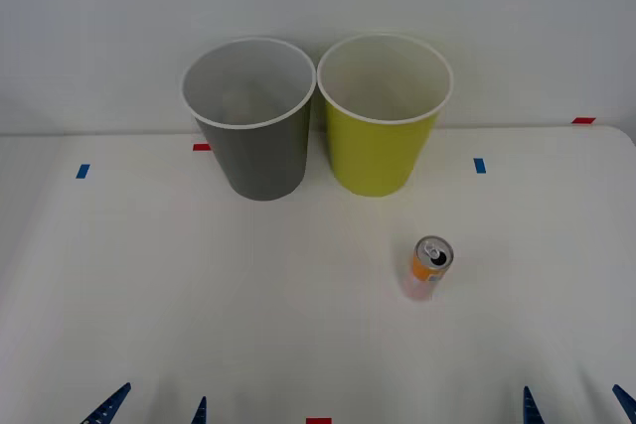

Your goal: Put cans in the gray bin and PET bottles in the light green bin.

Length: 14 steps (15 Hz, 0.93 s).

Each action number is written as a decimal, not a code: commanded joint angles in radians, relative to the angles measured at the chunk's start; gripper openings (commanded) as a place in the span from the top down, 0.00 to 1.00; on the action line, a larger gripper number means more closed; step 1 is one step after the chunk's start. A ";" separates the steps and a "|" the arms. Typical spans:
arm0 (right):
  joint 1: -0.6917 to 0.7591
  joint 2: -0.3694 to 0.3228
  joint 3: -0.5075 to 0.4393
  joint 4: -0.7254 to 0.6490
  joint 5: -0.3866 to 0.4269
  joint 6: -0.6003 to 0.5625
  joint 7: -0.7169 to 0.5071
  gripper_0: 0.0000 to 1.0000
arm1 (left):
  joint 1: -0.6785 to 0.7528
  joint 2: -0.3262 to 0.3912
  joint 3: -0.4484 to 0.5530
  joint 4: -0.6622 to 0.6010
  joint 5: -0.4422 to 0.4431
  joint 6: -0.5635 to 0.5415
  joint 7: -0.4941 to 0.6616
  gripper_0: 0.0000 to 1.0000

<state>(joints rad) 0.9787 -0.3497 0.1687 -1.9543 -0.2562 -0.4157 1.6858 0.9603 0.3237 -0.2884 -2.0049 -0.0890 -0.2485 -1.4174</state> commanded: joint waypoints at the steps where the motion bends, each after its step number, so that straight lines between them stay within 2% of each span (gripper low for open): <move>1: 0.000 0.000 0.000 0.000 0.000 0.000 0.000 0.00 | 0.000 0.000 0.000 0.000 0.000 0.000 0.000 0.00; 14: 0.000 0.000 0.000 0.000 0.000 0.000 0.000 0.00 | 0.000 0.000 0.000 0.000 0.000 0.000 0.000 0.00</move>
<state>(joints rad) 0.9787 -0.3497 0.1687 -1.9543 -0.2562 -0.4157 1.6858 0.9603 0.3237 -0.2884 -2.0049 -0.0890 -0.2485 -1.4174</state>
